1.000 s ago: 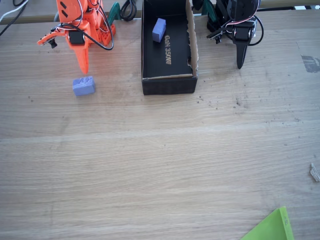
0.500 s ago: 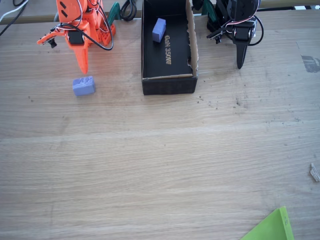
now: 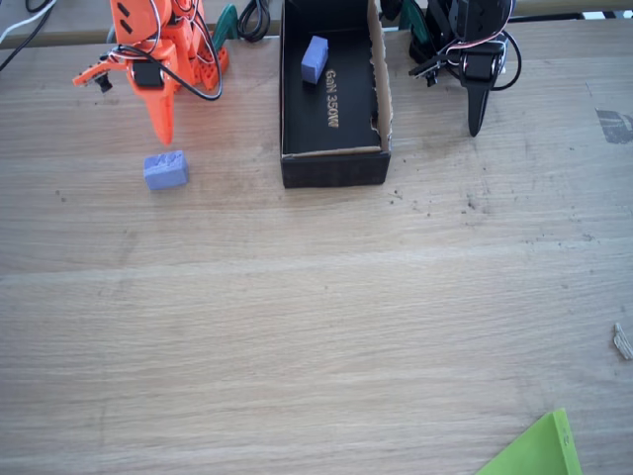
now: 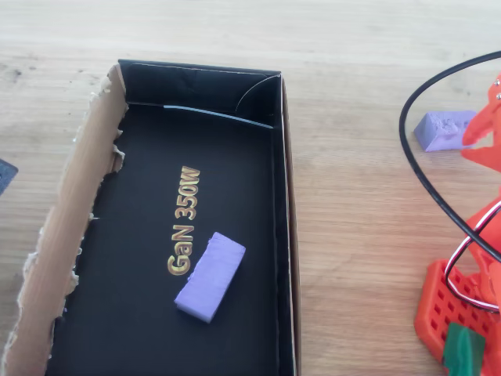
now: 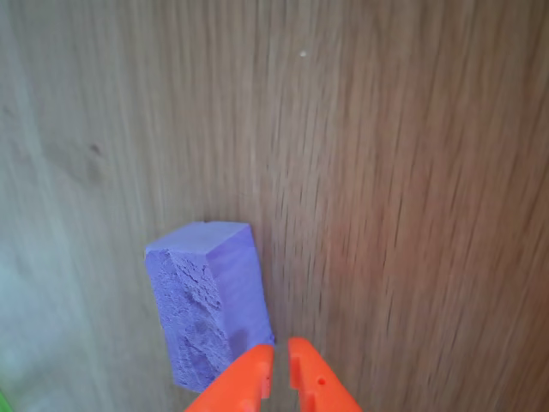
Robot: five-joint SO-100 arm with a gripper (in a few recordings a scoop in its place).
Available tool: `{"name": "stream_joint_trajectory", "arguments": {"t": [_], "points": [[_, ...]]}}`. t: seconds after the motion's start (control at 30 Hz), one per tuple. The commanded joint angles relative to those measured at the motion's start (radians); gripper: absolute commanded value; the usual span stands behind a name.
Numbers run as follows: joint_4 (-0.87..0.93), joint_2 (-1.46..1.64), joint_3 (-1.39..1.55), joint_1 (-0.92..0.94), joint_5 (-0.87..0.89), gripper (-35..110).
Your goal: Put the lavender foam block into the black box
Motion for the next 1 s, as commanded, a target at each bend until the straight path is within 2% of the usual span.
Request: {"name": "stream_joint_trajectory", "arguments": {"t": [0.0, 0.97], "points": [[-0.002, 0.011, -0.021, 0.011, 0.003, 0], [-0.018, 0.011, -0.060, 0.035, 0.049, 0]]}}
